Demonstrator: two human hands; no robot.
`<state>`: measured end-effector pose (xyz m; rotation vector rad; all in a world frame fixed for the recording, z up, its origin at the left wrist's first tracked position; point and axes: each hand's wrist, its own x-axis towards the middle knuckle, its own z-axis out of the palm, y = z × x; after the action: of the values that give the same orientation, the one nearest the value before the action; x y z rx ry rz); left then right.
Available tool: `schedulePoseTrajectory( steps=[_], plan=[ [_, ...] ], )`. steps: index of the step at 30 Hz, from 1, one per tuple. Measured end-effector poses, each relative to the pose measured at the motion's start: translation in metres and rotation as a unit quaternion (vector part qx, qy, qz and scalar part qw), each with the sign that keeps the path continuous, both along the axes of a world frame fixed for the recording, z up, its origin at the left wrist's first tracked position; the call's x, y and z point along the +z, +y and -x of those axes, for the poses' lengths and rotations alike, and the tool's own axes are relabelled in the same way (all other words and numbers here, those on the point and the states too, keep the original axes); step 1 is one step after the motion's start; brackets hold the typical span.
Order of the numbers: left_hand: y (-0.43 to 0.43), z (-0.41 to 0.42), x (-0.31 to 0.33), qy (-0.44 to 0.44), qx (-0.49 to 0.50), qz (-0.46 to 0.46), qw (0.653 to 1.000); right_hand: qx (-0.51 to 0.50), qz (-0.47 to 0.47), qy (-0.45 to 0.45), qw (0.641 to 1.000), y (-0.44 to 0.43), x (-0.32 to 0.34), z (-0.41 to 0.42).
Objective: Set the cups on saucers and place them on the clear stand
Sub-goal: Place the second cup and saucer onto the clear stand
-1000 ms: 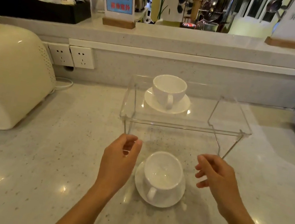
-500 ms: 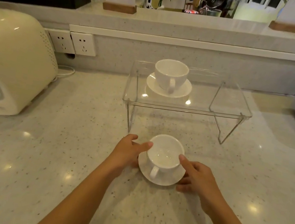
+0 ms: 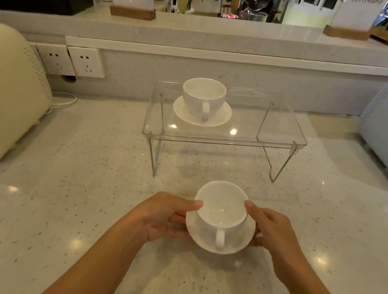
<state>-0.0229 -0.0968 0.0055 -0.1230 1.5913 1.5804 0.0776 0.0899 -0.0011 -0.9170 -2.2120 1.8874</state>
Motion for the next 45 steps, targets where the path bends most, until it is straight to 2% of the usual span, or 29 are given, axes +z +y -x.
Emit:
schedulePoseTrajectory(
  steps=[13,18,24,32,37,42,45],
  plan=[
    [0.050,0.011,0.085,0.164,-0.046,-0.094,0.981,-0.031,-0.071,0.123,0.989,0.048,0.091,0.001],
    [0.077,0.022,0.108,0.184,0.015,-0.090,0.979,-0.037,-0.074,0.128,0.988,0.070,0.117,0.028],
    [0.112,0.039,0.119,0.200,0.072,-0.067,0.975,-0.012,-0.093,0.115,0.989,0.090,0.131,0.061],
    [0.149,0.063,0.120,0.236,0.134,-0.011,0.962,0.007,-0.098,0.048,0.994,0.114,0.137,0.104],
    [0.162,0.076,0.116,0.264,0.140,0.044,0.953,0.043,-0.120,0.010,0.992,0.120,0.140,0.124],
    [0.168,0.085,0.113,0.274,0.146,0.068,0.948,0.034,-0.130,0.000,0.991,0.124,0.142,0.137],
    [0.171,0.090,0.113,0.320,0.138,0.103,0.932,0.060,-0.162,-0.027,0.985,0.124,0.140,0.142]
  ],
)
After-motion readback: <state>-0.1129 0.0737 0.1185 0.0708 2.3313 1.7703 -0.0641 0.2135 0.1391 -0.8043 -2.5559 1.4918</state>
